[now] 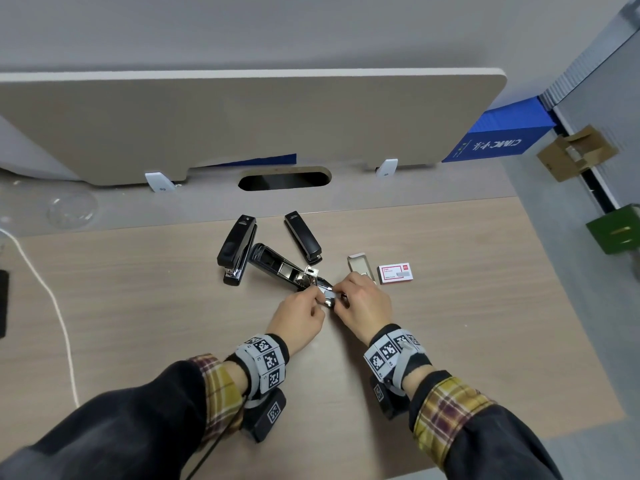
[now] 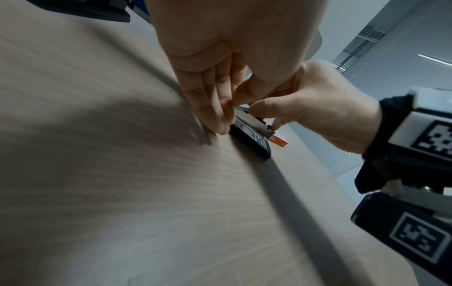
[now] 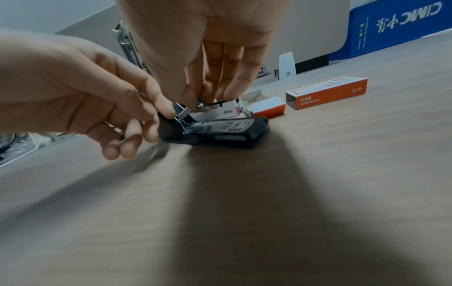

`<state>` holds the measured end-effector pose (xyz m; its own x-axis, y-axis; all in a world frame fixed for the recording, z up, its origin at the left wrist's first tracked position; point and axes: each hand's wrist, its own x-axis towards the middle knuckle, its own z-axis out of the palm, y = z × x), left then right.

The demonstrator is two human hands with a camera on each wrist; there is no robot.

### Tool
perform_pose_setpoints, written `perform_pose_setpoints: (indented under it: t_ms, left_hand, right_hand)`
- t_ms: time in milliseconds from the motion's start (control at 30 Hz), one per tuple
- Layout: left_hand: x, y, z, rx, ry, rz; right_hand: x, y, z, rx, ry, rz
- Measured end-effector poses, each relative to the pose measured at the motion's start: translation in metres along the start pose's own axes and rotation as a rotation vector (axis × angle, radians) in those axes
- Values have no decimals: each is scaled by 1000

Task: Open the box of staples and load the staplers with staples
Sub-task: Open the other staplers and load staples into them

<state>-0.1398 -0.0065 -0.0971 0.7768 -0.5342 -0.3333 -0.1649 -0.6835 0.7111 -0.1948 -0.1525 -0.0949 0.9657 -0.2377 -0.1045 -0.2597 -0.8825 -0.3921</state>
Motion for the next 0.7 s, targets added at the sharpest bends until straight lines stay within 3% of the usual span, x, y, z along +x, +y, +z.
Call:
perform_pose_setpoints:
  t_ms: [267,700]
  left_hand:
    - [1,-1,-1,-18,-15,-4]
    - [0,-2,1,-34,0,-4]
  right_hand:
    - [-4,3,6,35,123,58]
    - [-12,8,13,139,150,114]
